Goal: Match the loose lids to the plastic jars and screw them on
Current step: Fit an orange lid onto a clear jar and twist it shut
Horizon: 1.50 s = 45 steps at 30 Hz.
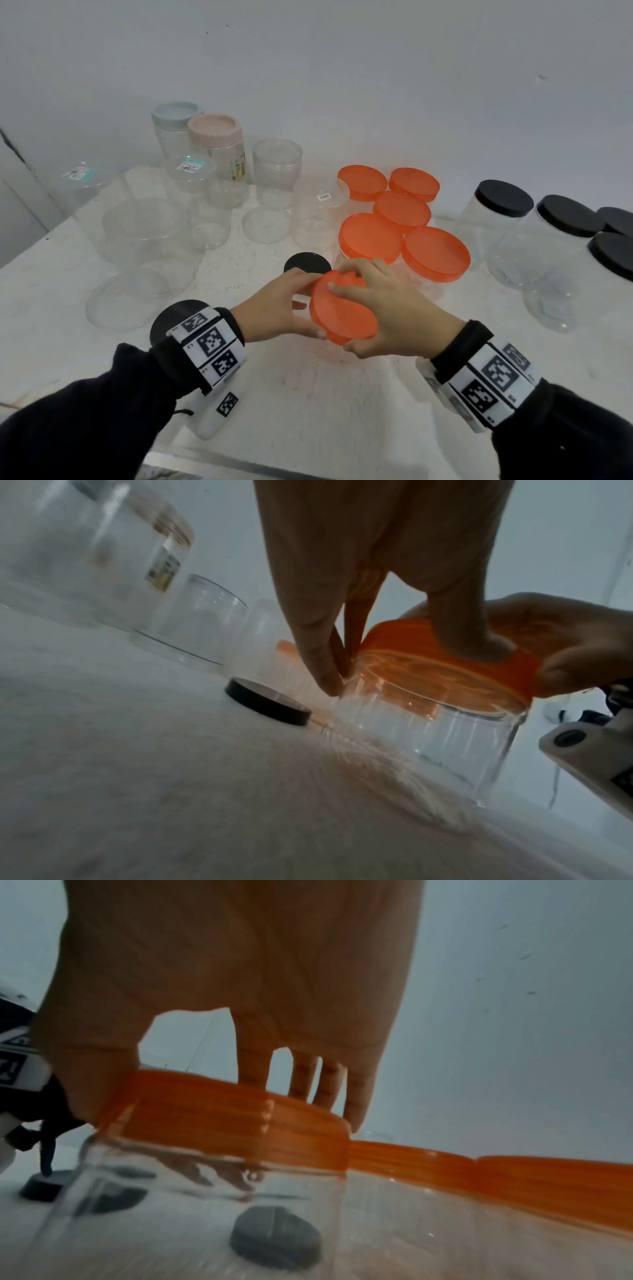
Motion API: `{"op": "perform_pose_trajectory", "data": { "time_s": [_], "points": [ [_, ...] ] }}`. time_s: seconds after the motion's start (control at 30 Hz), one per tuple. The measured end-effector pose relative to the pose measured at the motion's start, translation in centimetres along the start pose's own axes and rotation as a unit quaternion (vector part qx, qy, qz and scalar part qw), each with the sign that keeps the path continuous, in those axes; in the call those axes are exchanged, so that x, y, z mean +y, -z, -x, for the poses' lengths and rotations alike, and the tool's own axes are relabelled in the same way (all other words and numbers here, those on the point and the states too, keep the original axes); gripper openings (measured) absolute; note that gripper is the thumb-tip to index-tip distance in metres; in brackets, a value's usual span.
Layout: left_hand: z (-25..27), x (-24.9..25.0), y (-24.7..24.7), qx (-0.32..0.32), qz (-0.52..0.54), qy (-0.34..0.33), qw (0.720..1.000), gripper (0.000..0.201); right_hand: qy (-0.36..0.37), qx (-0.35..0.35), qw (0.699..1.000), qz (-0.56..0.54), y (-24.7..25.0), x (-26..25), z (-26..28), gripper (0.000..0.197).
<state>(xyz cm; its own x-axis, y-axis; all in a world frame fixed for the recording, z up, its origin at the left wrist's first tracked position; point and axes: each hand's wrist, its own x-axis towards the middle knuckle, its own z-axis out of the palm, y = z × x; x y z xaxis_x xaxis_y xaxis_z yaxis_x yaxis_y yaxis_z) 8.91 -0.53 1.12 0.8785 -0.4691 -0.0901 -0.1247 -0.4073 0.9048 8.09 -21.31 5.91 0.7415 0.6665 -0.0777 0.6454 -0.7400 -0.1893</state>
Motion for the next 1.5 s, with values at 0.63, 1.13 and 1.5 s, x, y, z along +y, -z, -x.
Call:
{"op": "perform_pose_trajectory", "data": {
  "time_s": [0.63,1.13,1.5],
  "points": [
    [-4.9,3.2,-5.1,0.072,-0.064,-0.114,0.989,0.064,-0.145,0.072,0.986,0.038,-0.6,3.3,4.4,0.067],
    [-5.9,3.2,-3.3,0.068,-0.059,-0.087,0.992,0.032,-0.186,0.139,0.973,0.000,-2.6,5.5,3.7,0.063],
    [-7.8,0.4,2.5,0.027,-0.331,0.065,0.941,0.068,-0.215,0.163,0.962,0.035,-2.5,6.0,2.7,0.062]
  ]
}}
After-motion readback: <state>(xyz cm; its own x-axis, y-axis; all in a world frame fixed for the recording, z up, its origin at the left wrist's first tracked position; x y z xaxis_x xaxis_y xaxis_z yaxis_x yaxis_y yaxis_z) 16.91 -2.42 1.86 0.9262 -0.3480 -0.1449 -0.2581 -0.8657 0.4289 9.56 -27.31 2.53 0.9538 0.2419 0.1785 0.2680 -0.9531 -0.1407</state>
